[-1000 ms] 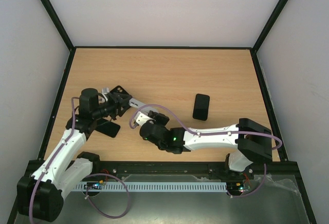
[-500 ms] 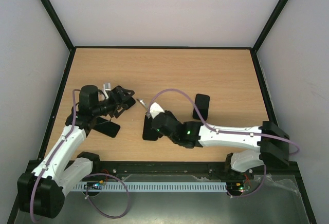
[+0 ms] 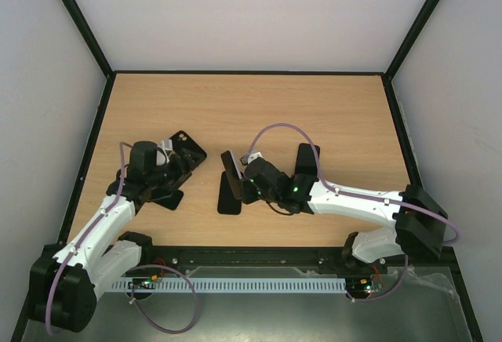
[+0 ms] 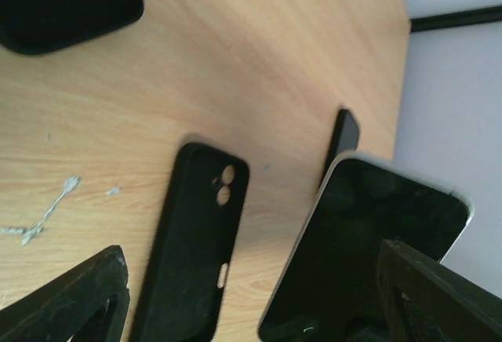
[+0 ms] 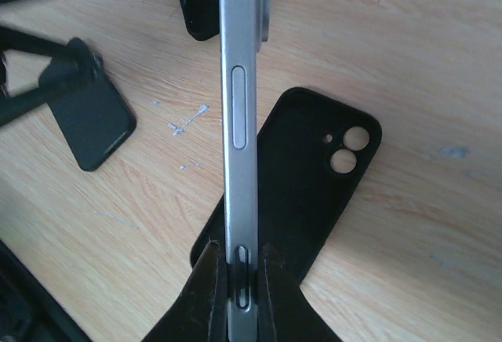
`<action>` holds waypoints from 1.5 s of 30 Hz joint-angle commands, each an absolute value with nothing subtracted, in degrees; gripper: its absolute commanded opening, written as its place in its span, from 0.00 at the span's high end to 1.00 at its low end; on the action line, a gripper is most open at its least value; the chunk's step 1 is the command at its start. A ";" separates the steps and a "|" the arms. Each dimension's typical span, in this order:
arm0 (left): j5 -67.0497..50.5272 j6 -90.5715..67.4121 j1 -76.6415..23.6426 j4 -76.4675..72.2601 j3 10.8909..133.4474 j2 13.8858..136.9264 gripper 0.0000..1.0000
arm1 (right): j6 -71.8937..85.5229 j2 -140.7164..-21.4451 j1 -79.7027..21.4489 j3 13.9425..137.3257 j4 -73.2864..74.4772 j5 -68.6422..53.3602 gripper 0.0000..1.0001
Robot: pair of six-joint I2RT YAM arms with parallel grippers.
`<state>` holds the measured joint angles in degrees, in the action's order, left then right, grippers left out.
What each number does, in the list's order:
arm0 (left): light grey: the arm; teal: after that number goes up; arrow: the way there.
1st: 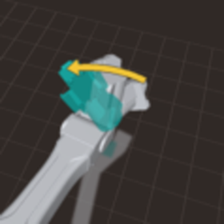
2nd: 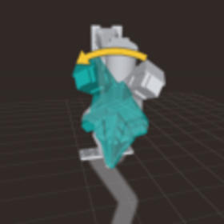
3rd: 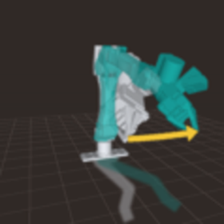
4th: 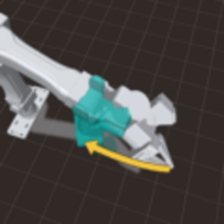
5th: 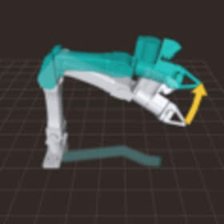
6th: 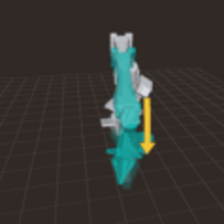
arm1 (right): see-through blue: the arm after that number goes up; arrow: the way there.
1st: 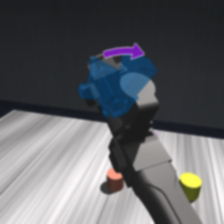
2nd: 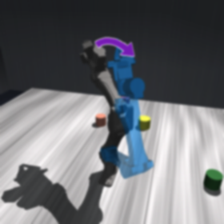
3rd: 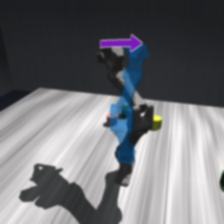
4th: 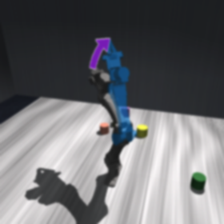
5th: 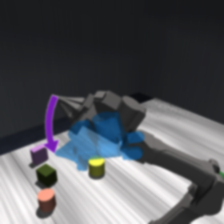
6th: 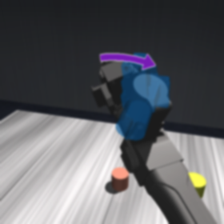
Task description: Put the phone into the phone case
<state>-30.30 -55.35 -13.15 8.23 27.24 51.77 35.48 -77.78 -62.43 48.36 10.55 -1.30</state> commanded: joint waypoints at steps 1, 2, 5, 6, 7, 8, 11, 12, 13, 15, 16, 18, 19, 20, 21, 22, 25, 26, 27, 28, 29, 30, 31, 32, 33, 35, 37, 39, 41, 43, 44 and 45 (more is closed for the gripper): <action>-27.26 -54.39 -17.51 4.37 24.20 53.74 0.16 | 47.60 -77.87 -58.38 45.69 2.63 -11.00 0.98; -26.71 -54.47 -18.56 3.70 23.79 54.43 0.16 | 49.83 -77.83 -57.36 44.57 1.10 -13.10 0.98; -24.56 -55.02 -21.31 1.52 22.29 56.03 0.19 | 55.71 -78.06 -55.62 41.00 -3.73 -17.19 0.98; -24.45 -55.40 -21.92 0.24 21.58 56.41 0.20 | 57.30 -78.36 -55.57 40.13 -5.18 -17.97 0.98; -24.48 -55.78 -22.31 -1.07 20.80 57.01 0.20 | 58.69 -78.92 -55.52 39.48 -6.27 -18.51 0.98; -24.71 -56.18 -22.73 -2.34 20.24 57.53 0.21 | 59.70 -79.50 -55.52 38.85 -7.31 -19.11 0.98; -24.63 -56.74 -23.88 -4.98 19.09 59.40 0.22 | 62.23 -80.89 -55.46 37.61 -10.00 -20.54 0.98; -24.57 -56.92 -24.41 -5.75 18.77 59.96 0.23 | 62.92 -80.94 -55.46 37.04 -11.17 -20.72 0.98; -24.48 -57.07 -24.95 -6.52 18.51 60.55 0.24 | 63.51 -80.96 -55.43 36.53 -11.97 -20.28 0.98; -24.22 -57.13 -25.94 -7.91 18.02 62.05 0.25 | 64.59 -81.13 -55.42 35.88 -12.73 -19.12 0.98; -24.10 -57.25 -26.41 -8.48 17.80 62.70 0.25 | 65.01 -81.53 -55.44 35.60 -13.18 -18.83 0.98; -24.05 -57.51 -27.19 -9.77 17.31 64.25 0.26 | 65.55 -82.76 -55.35 35.38 -14.12 -19.17 0.98; -24.03 -57.74 -27.72 -10.43 16.97 64.93 0.27 | 65.71 -83.58 -55.29 35.34 -14.60 -19.59 0.98; -24.04 -57.98 -28.03 -11.21 16.68 65.61 0.27 | 65.92 -84.31 -55.34 35.41 -15.26 -20.06 0.98; -23.96 -58.10 -28.37 -12.03 16.40 66.26 0.28 | 66.18 -85.12 -55.29 35.42 -15.83 -20.53 0.98; -23.80 -58.24 -28.69 -12.69 16.10 66.94 0.28 | 66.38 -85.82 -55.31 35.42 -16.30 -20.93 0.98; -23.11 -58.25 -29.59 -14.12 15.61 68.98 0.30 | 66.92 -87.60 -55.36 35.27 -17.34 -21.50 0.98; -23.06 -58.35 -29.80 -14.85 15.42 69.66 0.30 | 67.15 -88.02 -55.33 35.18 -17.81 -21.78 0.98; -23.17 -58.37 -30.09 -15.76 15.23 70.25 0.31 | 67.34 -88.51 -55.32 35.16 -18.24 -22.15 0.98; -22.97 -58.24 -30.47 -16.56 15.21 70.67 0.32 | 67.47 -88.87 -55.32 35.16 -18.47 -22.54 0.98; -22.61 -58.33 -30.69 -17.20 15.06 70.96 0.33 | 67.50 -89.18 -55.31 35.09 -18.61 -22.76 0.98; -22.22 -58.29 -30.94 -17.90 14.92 71.09 0.34 | 67.44 -89.35 -55.32 34.96 -18.70 -22.77 0.98; -22.03 -58.53 -31.09 -18.62 14.68 71.10 0.34 | 67.42 -89.44 -55.34 34.77 -18.68 -22.57 0.98; -21.91 -58.84 -31.22 -19.09 14.53 71.04 0.35 | 67.41 -89.56 -55.37 34.54 -18.85 -22.31 0.98; -22.01 -59.03 -31.36 -19.29 14.44 70.99 0.36 | 67.29 -89.74 -55.33 34.21 -19.14 -22.29 0.98; -22.08 -58.72 -31.54 -19.10 14.39 70.53 0.36 | 66.88 -90.05 -55.31 33.87 -19.68 -22.46 0.98; -21.91 -58.19 -31.66 -18.94 14.33 70.37 0.37 | 66.39 -90.00 -55.37 33.33 -19.55 -21.89 0.98; -22.23 -57.95 -31.72 -19.45 14.33 70.84 0.37 | 66.36 -89.99 -55.33 32.77 -19.75 -21.78 0.98; -22.61 -57.89 -31.84 -20.19 14.38 71.38 0.38 | 66.37 -89.90 -55.35 32.70 -20.18 -22.16 0.98; -22.30 -58.05 -32.21 -20.79 14.29 71.81 0.39 | 66.58 -90.09 -55.37 32.82 -20.34 -22.39 0.98; -22.06 -58.09 -32.49 -20.97 14.30 71.93 0.40 | 66.54 -90.17 -55.33 32.94 -20.38 -22.41 0.98; -21.73 -58.17 -32.76 -21.13 14.30 72.14 0.40 | 66.60 -90.25 -55.32 32.98 -20.50 -22.36 0.98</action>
<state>-22.72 -58.67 -31.88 -19.00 14.98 71.18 66.65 -89.38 -55.46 33.50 -19.42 -22.13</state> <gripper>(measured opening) 0.608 0.046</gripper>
